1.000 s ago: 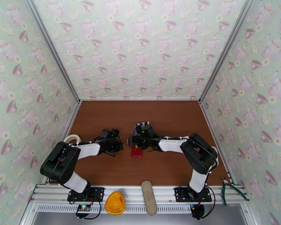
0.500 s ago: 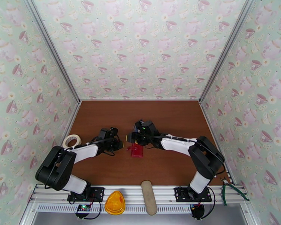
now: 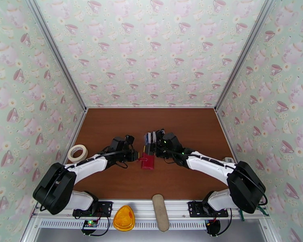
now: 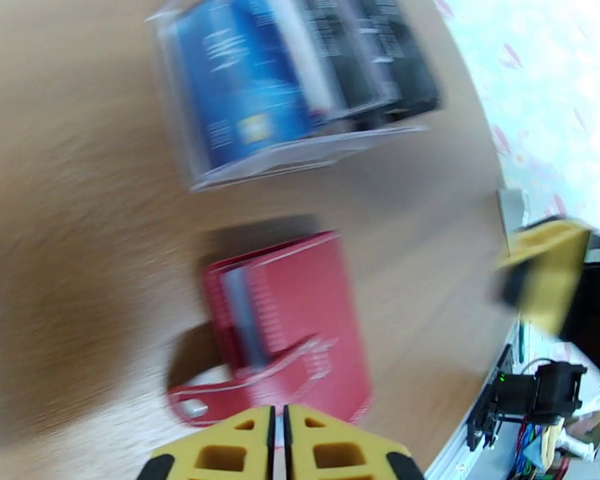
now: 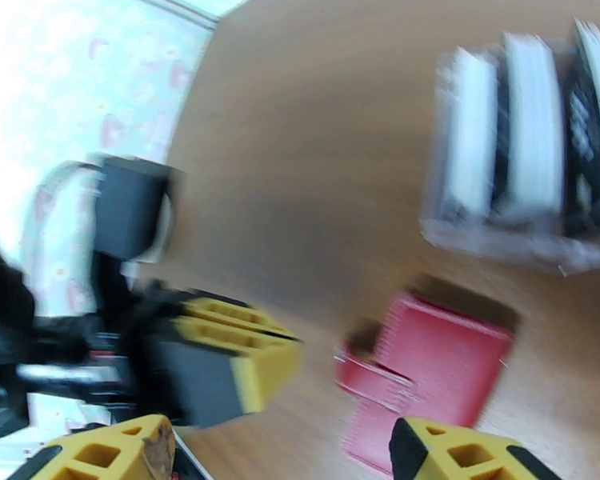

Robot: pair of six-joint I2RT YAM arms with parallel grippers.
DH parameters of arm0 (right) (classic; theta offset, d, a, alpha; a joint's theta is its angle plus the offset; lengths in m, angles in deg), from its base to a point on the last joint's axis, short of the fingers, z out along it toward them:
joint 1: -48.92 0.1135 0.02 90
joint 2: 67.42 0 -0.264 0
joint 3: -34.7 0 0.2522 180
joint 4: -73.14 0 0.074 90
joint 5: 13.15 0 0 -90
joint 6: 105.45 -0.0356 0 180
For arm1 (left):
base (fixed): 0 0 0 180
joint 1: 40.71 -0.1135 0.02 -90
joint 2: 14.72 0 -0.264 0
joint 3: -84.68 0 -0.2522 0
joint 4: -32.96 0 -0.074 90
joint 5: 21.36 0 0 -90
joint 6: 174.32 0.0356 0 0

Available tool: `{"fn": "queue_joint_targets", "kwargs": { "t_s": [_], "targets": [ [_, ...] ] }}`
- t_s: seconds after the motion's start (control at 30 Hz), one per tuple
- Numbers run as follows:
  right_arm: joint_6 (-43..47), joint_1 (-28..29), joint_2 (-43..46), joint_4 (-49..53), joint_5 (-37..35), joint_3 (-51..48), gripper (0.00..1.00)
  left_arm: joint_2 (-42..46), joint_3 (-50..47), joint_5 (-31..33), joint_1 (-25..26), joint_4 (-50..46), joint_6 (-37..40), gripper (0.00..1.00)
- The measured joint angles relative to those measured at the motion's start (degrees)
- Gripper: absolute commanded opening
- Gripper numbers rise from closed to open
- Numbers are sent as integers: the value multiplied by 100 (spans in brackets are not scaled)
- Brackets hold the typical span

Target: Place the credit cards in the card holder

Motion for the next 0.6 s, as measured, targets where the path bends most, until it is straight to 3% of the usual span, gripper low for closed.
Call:
{"fn": "queue_joint_targets", "kwargs": {
  "t_s": [0.6],
  "targets": [
    [-612,-81,-796,-1499,201,-1049,72,-1121,557,-87,339,-116,186,14]
  ]
}}
